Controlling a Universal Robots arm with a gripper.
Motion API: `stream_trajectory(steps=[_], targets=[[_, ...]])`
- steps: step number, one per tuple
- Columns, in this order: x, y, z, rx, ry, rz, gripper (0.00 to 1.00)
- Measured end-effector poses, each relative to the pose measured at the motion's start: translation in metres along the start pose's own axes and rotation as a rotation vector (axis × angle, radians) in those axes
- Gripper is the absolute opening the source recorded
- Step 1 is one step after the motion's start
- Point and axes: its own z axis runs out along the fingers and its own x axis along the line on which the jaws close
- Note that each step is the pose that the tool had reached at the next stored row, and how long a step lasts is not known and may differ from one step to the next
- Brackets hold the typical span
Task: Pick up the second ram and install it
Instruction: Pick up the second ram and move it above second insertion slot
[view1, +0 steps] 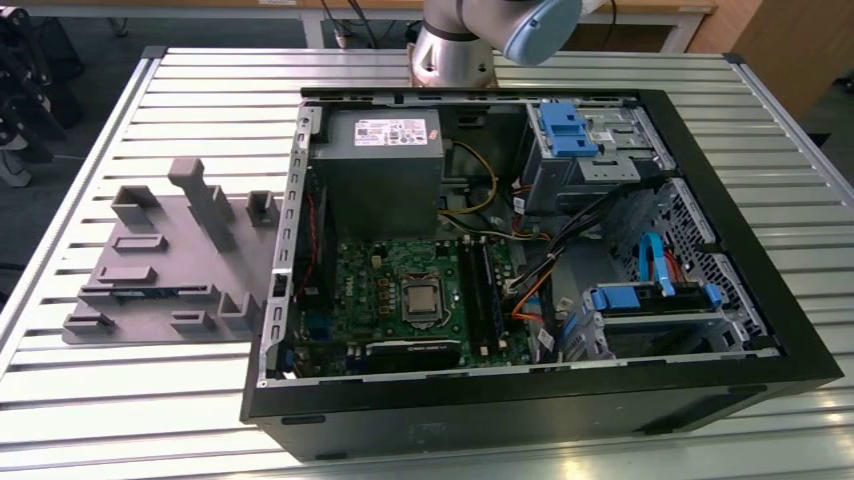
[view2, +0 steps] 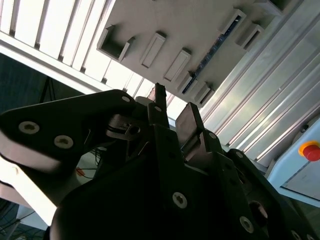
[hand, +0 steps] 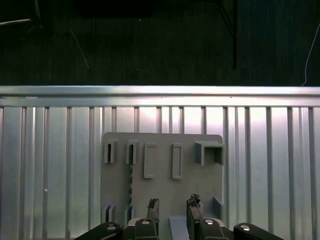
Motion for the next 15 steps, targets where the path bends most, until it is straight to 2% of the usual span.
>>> stream_trajectory(steps=[9,15], targets=[[0.0034,-0.0003,0.0077,-0.0003,0.0002,0.001,0.35],[0.0043,-0.0004,0.0157,0.0002,0.0015,0.014,0.35]])
